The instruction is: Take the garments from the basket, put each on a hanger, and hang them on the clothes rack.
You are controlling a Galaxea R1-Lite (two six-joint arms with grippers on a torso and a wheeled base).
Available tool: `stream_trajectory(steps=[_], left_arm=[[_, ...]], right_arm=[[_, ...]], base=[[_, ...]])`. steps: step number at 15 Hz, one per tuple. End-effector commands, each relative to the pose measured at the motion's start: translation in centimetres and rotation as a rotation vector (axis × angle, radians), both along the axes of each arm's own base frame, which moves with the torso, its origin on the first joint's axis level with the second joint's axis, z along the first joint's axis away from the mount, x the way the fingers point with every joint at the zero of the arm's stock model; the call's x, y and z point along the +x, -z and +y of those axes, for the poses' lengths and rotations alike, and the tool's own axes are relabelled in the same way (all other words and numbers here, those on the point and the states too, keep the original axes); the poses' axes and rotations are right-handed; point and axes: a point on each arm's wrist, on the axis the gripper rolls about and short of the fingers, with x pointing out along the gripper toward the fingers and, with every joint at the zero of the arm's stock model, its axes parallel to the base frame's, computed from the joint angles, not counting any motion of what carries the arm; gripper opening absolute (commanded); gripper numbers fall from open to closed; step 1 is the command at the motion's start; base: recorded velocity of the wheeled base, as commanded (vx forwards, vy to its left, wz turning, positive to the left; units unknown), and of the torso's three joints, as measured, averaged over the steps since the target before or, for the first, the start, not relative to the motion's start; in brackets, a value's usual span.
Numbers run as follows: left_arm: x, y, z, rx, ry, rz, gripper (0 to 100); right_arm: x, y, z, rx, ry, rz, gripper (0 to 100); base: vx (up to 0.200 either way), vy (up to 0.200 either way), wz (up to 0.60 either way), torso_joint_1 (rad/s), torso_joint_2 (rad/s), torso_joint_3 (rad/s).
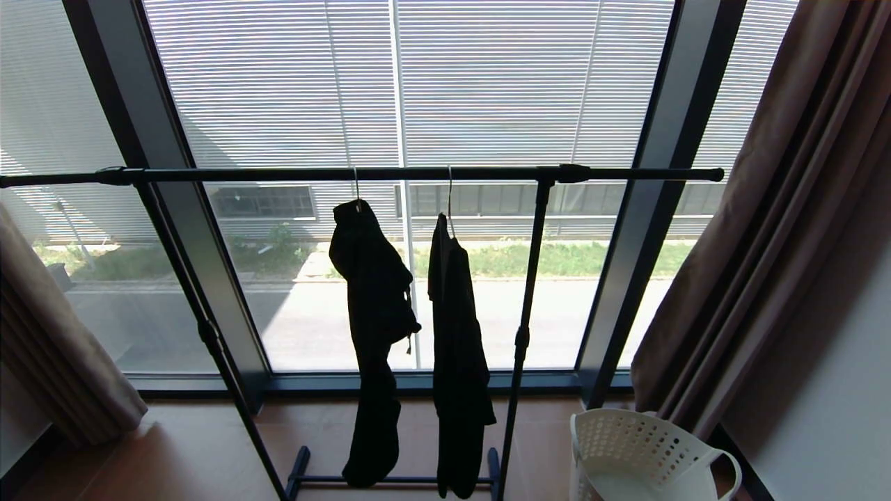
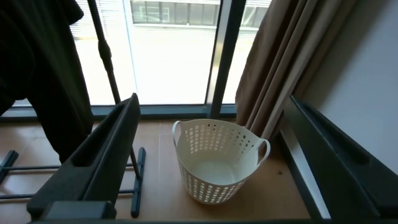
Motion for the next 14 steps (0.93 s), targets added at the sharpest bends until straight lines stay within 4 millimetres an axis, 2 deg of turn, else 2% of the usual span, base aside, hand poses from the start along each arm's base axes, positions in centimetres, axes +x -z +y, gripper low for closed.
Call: stream_trajectory(steps=[1,7,9,14], left_arm=[[-0.6,0.1,0.0,-0.006,-0.006,-0.073,100],[-1.1,0.2,0.0,0.001,-0.040,-0.139,100],[-1.6,0.5,0.0,0.077,-0.057,-0.199,100],[-1.7,0.5,0.0,0.079,-0.073,-0.200,100]], right_arm=[[-0.1,0.0,0.0,0.000,0.002,-0.018,100],[-0.1,0.0,0.0,0.001,-0.001,-0.018,100],[-0.1,0.0,0.0,0.002,-0.015,-0.017,100],[-0.2,0.0,0.0,0.017,-0.013,-0.039,100]], base=[[0.000,0.000,0.00,0.000,0.00,0.000],[0.000,0.000,0.00,0.000,0.00,0.000],[0.000,0.000,0.00,0.000,0.00,0.000],[0.000,0.000,0.00,0.000,0.00,0.000]])
